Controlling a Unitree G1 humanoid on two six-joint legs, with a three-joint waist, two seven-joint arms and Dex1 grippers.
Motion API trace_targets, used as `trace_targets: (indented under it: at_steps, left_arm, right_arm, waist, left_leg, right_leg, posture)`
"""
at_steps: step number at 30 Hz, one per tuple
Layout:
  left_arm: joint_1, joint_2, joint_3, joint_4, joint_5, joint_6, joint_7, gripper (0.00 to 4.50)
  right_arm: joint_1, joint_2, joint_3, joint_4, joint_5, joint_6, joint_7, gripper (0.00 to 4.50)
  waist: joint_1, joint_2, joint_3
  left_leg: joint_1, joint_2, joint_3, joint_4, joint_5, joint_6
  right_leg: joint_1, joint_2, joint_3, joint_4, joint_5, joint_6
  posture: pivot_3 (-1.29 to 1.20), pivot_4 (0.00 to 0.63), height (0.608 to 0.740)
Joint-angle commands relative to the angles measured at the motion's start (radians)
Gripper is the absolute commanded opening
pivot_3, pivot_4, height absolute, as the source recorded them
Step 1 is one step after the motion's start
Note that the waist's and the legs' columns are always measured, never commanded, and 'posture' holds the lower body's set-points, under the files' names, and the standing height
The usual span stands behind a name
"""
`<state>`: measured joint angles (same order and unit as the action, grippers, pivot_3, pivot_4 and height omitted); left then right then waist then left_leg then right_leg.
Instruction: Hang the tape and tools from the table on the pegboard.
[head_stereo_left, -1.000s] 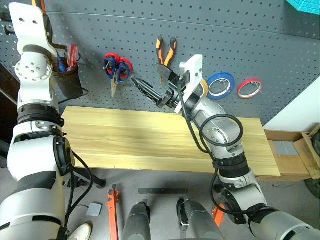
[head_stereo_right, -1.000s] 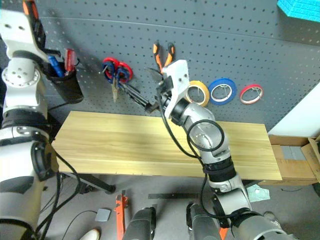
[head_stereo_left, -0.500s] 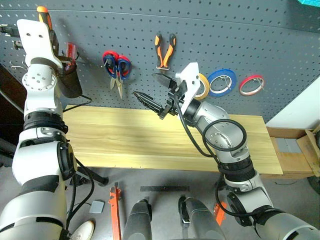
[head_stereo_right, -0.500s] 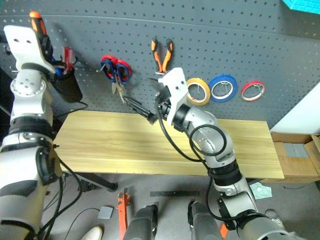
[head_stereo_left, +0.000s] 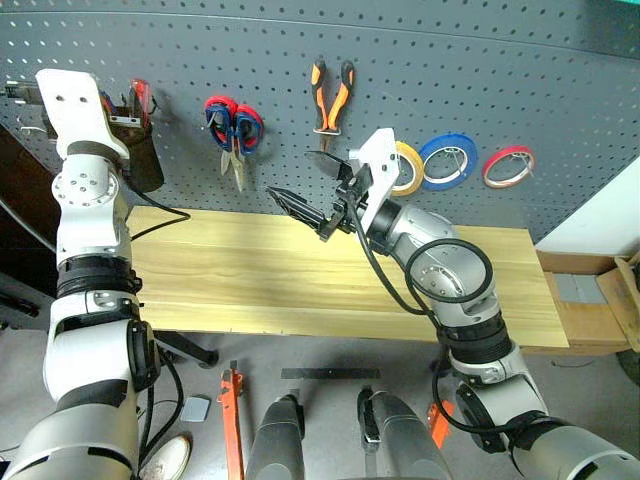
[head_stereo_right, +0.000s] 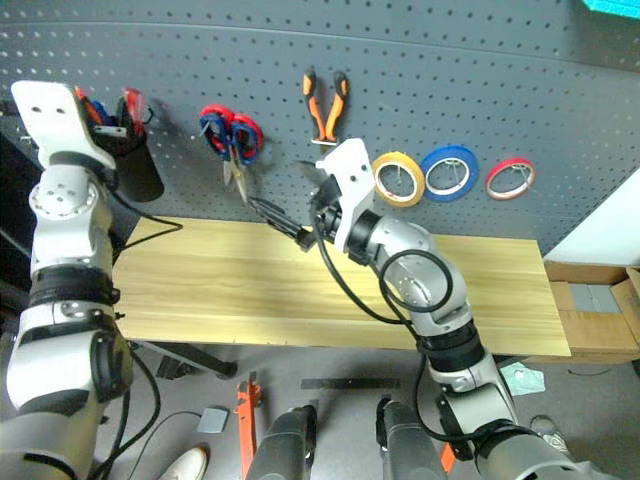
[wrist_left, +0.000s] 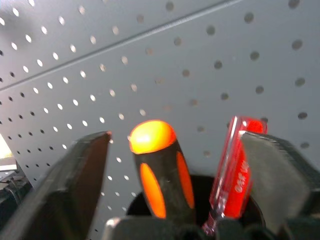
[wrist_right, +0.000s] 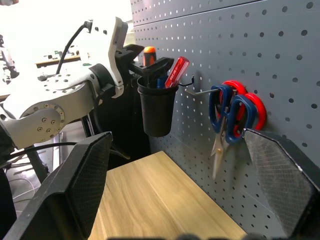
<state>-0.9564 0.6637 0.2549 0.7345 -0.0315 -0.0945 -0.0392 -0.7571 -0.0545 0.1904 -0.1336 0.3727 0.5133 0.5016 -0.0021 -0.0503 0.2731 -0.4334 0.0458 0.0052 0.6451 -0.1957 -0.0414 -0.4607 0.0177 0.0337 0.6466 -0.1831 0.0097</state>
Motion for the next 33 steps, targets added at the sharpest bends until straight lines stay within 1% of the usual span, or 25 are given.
trace_targets:
  at_steps: [1, 3, 8, 11, 14, 15, 17, 20, 22, 26, 29, 30, 31, 32, 33]
  left_arm:
    - [0.028, -0.006, 0.025, -0.129, -0.021, 0.058, 0.017, 4.46]
    - [0.046, -0.018, 0.031, -0.186, -0.032, 0.097, 0.019, 4.46]
    - [0.116, -0.055, 0.049, -0.473, -0.064, 0.264, 0.037, 4.46]
    - [0.166, -0.109, 0.033, -0.692, -0.088, 0.430, 0.057, 4.46]
    - [0.210, -0.179, 0.017, -0.855, -0.114, 0.573, 0.081, 4.46]
    - [0.229, -0.206, 0.006, -0.905, -0.115, 0.609, 0.089, 4.46]
    - [0.290, -0.273, -0.022, -1.003, -0.121, 0.673, 0.109, 4.46]
    - [0.427, -0.363, -0.070, -1.121, -0.103, 0.774, 0.142, 4.46]
    - [0.502, -0.411, -0.081, -1.170, -0.102, 0.803, 0.155, 4.46]
    - [0.633, -0.457, -0.115, -1.205, -0.087, 0.803, 0.148, 4.46]
    - [0.796, -0.517, -0.138, -1.152, -0.079, 0.755, 0.150, 4.46]
    - [0.838, -0.526, -0.147, -1.128, -0.073, 0.730, 0.143, 4.46]
    - [0.874, -0.528, -0.159, -1.106, -0.060, 0.701, 0.135, 4.46]
    - [0.898, -0.530, -0.165, -1.084, -0.054, 0.679, 0.127, 4.46]
    - [0.915, -0.536, -0.161, -1.067, -0.054, 0.660, 0.124, 4.46]
  right_arm:
    - [-0.016, 0.002, -0.004, -0.023, -0.004, -0.019, 0.007, 4.50]
    - [-0.016, -0.001, -0.004, -0.025, -0.008, -0.025, 0.008, 4.50]
    - [-0.023, -0.033, -0.060, -0.080, 0.018, -0.012, 0.003, 4.50]
    - [-0.002, -0.071, -0.099, -0.145, 0.039, 0.018, -0.009, 4.50]
    - [0.030, -0.093, -0.114, -0.196, 0.033, 0.045, -0.041, 4.50]
    - [0.048, -0.099, -0.117, -0.212, 0.021, 0.053, -0.062, 4.50]
    - [0.106, -0.129, -0.103, -0.231, -0.056, 0.043, -0.112, 4.50]
    - [0.226, -0.162, -0.101, -0.242, -0.154, 0.036, -0.201, 4.50]
    - [0.286, -0.165, -0.115, -0.235, -0.188, 0.026, -0.245, 4.50]
    - [0.367, -0.150, -0.138, -0.189, -0.221, -0.022, -0.294, 4.50]
    - [0.432, -0.134, -0.151, -0.126, -0.245, -0.061, -0.328, 4.50]
    - [0.446, -0.129, -0.150, -0.104, -0.256, -0.069, -0.336, 4.50]
    - [0.459, -0.128, -0.148, -0.081, -0.267, -0.082, -0.342, 4.50]
    - [0.467, -0.129, -0.146, -0.061, -0.278, -0.091, -0.347, 4.50]
    - [0.476, -0.132, -0.144, -0.042, -0.288, -0.094, -0.352, 4.50]
  waist:
    - [0.000, 0.000, 0.000]
    - [0.000, 0.000, 0.000]
    - [0.000, -0.001, -0.001]
    - [0.000, -0.002, -0.002]
    - [-0.001, -0.003, -0.006]
    - [-0.002, -0.004, -0.006]
    - [-0.003, -0.004, -0.013]
    - [-0.005, -0.004, -0.030]
    - [-0.009, -0.005, -0.037]
    - [-0.029, -0.005, -0.048]
    - [-0.038, -0.002, -0.085]
    - [-0.040, -0.002, -0.093]
    - [-0.044, -0.002, -0.099]
    - [-0.049, -0.002, -0.104]
    - [-0.052, -0.003, -0.107]
  left_leg:
    - [0.000, 0.000, 0.000, 0.000, 0.000, 0.000]
    - [0.000, 0.000, 0.000, 0.000, 0.000, 0.000]
    - [0.000, 0.000, 0.000, 0.000, 0.000, 0.000]
    - [-0.001, 0.000, -0.001, 0.000, 0.000, 0.000]
    - [0.000, -0.001, -0.001, 0.000, 0.000, 0.000]
    - [0.000, -0.001, -0.001, 0.000, 0.000, 0.000]
    - [0.000, -0.001, -0.001, 0.000, 0.000, 0.000]
    - [0.001, -0.002, 0.000, -0.001, 0.000, 0.000]
    - [0.002, -0.002, 0.001, -0.001, 0.000, 0.000]
    - [0.003, -0.002, 0.001, 0.000, 0.001, 0.001]
    - [0.007, -0.001, 0.003, -0.001, 0.002, 0.002]
    - [0.012, -0.001, 0.005, -0.003, 0.001, 0.002]
    - [0.018, -0.001, 0.007, -0.005, 0.001, 0.002]
    - [0.018, -0.001, 0.006, -0.004, 0.001, 0.002]
    - [0.018, -0.001, 0.006, -0.003, 0.001, 0.002]
  right_leg:
    - [0.000, 0.000, 0.000, 0.000, 0.000, 0.000]
    - [0.000, 0.000, 0.000, 0.000, 0.000, 0.000]
    - [0.000, 0.000, 0.000, -0.001, 0.000, 0.000]
    - [0.000, -0.001, 0.000, -0.001, 0.000, 0.000]
    - [0.002, -0.002, 0.001, -0.002, 0.000, 0.001]
    - [0.003, -0.002, 0.001, -0.002, 0.000, 0.001]
    - [0.003, -0.001, 0.001, -0.002, 0.000, 0.001]
    - [0.003, -0.001, 0.002, -0.003, 0.000, 0.001]
    - [0.003, -0.001, 0.004, -0.003, 0.000, 0.001]
    - [0.004, 0.001, 0.004, -0.001, 0.002, 0.002]
    - [0.005, 0.005, 0.007, -0.002, 0.004, 0.001]
    - [0.010, 0.005, 0.008, -0.004, 0.003, -0.001]
    - [0.014, 0.005, 0.009, -0.004, 0.001, -0.001]
    - [0.015, 0.005, 0.008, -0.004, -0.002, -0.006]
    - [0.015, 0.005, 0.008, -0.004, -0.002, -0.006]
  posture:
    - [0.04, 0.280, 0.740]
    - [0.04, 0.273, 0.740]
    - [0.02, 0.233, 0.740]
    - [0.02, 0.205, 0.740]
    - [0.01, 0.184, 0.740]
    - [0.01, 0.180, 0.740]
    - [0.01, 0.162, 0.740]
    - [0.00, 0.145, 0.740]
    - [0.00, 0.134, 0.740]
    - [-0.01, 0.104, 0.740]
    - [-0.02, 0.085, 0.740]
    - [-0.02, 0.077, 0.740]
    - [-0.02, 0.074, 0.740]
    - [-0.03, 0.070, 0.740]
    - [-0.03, 0.067, 0.740]
